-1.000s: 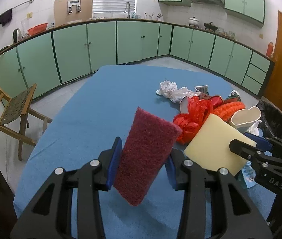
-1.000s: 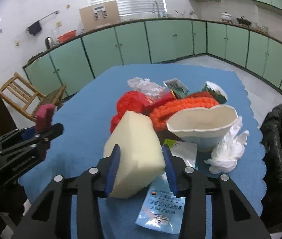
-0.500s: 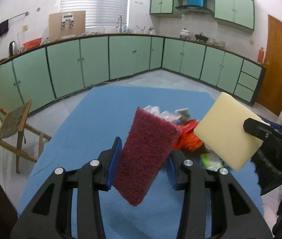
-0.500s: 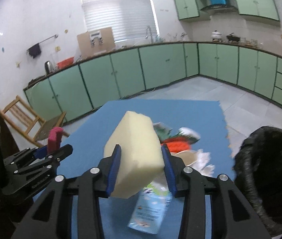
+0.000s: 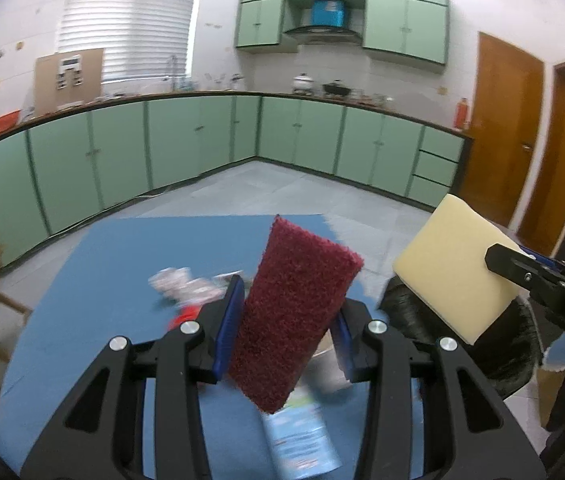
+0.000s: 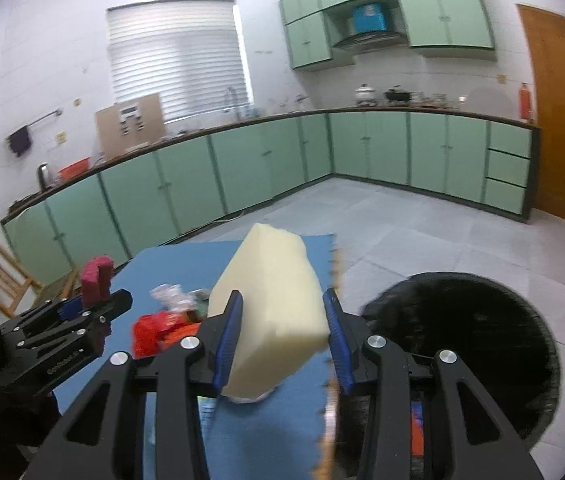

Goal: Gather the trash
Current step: 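Carry pad and sponge over the bin and open both tools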

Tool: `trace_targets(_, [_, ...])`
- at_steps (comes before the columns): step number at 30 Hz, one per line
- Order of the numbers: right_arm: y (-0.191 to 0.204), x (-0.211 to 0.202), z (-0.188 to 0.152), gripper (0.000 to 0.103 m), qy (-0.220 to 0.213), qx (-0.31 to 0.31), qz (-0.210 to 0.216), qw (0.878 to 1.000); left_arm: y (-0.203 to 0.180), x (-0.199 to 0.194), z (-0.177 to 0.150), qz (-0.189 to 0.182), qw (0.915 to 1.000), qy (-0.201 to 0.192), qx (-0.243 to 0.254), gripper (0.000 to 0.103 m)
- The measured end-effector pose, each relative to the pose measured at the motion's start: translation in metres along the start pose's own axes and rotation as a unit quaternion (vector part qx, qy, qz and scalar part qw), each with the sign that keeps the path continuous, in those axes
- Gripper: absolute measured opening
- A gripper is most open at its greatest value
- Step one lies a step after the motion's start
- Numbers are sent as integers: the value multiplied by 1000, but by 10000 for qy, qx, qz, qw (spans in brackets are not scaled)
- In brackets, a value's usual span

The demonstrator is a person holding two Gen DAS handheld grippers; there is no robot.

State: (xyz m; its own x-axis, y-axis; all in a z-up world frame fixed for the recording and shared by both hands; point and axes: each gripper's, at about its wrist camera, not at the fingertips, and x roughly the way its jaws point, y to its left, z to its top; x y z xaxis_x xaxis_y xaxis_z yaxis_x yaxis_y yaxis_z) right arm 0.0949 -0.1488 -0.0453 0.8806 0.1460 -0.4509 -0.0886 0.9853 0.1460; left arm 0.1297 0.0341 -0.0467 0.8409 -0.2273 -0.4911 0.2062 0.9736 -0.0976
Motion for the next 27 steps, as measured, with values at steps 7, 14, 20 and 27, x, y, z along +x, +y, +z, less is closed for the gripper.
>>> trace_targets(7, [-69,-15,6,41,-128,249,-590,9979,-76,34,15,-660,9974,-70,296,39])
trace_targets(14, [-129,-18,5,41,-103,387,-1090,9932,-140,74,18,-1160,9923,42,432,39])
trace_targets(20, [-165,-15,-4,41,7,436,-1368,9896,-183,107,12,-1422,9884,114,518,39])
trace_targets(27, [-196,-2,-23,41,234,572,-1576,9856,-221,146,-5,-1554,9850,390,648,39])
